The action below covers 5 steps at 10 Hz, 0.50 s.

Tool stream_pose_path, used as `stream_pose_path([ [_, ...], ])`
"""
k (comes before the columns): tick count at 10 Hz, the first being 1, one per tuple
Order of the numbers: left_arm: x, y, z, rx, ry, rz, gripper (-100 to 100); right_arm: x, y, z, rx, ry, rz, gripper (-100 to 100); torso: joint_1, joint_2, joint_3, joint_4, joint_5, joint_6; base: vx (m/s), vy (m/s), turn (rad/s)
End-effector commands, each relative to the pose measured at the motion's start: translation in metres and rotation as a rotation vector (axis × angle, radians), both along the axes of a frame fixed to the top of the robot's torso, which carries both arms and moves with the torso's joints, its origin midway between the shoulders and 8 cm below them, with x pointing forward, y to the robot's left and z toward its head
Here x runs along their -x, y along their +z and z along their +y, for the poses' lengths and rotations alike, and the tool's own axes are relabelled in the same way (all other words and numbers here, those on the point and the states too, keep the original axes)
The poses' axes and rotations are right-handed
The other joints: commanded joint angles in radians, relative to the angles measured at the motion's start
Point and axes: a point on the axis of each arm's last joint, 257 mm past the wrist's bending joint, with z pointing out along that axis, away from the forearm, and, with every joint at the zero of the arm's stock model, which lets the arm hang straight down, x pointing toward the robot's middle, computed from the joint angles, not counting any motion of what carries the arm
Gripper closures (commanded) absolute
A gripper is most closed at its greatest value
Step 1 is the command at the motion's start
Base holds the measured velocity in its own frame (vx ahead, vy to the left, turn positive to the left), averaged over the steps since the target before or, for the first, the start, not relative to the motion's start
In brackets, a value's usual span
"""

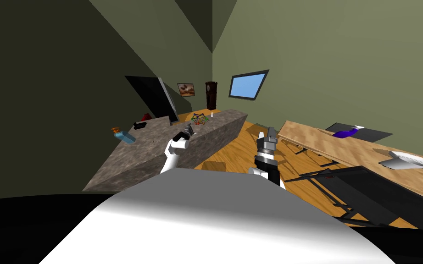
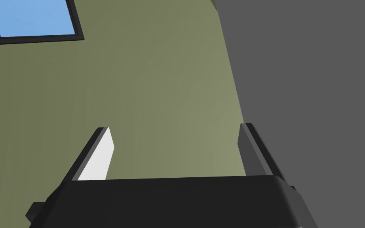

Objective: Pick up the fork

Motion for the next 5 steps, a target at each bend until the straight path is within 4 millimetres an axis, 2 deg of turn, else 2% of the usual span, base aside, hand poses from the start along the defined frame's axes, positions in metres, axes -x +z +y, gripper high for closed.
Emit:
stream_pose_path([
  [1, -0.008, -0.011, 0.001, 0.049, 0.006, 0.051, -100, 0.000, 0.000, 0.000, 0.000, 0.000, 0.000, 0, 0.000, 0.000, 0.000, 0.000, 0.000, 0.000, 0.016, -0.004, -0.083],
  [5, -0.010, -0.033, -0.001, 0.090, 0.016, 0.152, -100, 0.000, 0.000, 0.000, 0.000, 0.000, 0.000, 0, 0.000, 0.000, 0.000, 0.000, 0.000, 0.000, 0.013, 0.001, -0.036],
])
